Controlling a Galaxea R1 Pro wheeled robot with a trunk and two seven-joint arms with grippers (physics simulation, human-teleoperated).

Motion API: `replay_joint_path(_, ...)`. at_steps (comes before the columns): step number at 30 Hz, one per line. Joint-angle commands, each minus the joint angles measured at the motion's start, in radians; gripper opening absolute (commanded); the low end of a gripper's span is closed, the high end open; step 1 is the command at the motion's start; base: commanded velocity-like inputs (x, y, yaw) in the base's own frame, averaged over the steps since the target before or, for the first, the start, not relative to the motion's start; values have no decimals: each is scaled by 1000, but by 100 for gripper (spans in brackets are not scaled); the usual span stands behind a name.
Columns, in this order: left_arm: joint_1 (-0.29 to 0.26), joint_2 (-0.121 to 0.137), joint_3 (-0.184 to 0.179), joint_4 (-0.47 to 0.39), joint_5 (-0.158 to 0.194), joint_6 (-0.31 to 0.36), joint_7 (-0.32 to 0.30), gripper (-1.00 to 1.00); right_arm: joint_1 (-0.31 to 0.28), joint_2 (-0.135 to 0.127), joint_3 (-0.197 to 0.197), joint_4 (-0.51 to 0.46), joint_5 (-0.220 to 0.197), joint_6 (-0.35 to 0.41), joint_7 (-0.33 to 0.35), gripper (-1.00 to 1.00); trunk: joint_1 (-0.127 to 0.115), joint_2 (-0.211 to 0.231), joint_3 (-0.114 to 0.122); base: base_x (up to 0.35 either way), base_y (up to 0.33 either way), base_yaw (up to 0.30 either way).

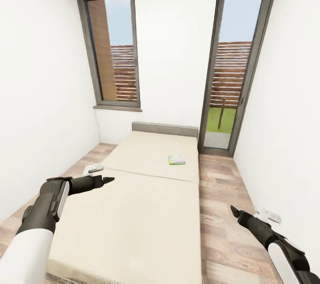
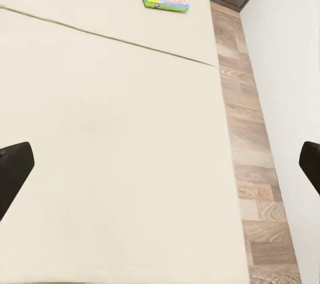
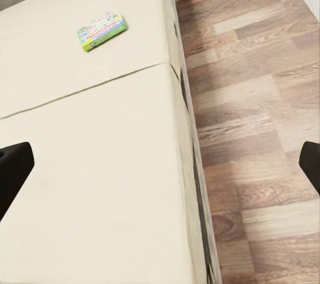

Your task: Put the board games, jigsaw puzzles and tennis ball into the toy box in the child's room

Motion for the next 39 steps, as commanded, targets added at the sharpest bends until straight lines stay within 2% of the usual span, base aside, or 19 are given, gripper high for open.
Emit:
replay_joint_path(1, -1, -1, 3, 0, -10, 3, -10, 100, 0, -1, 1, -1, -11, 3, -8, 100, 0, -1, 0, 0, -268, 281)
replay_joint_path(39, -1, -5, 2, 0, -10, 3, -10, 100, -1, 4, 2, -1, -11, 4, -9, 100, 0, -1, 0, -32, -62, 286)
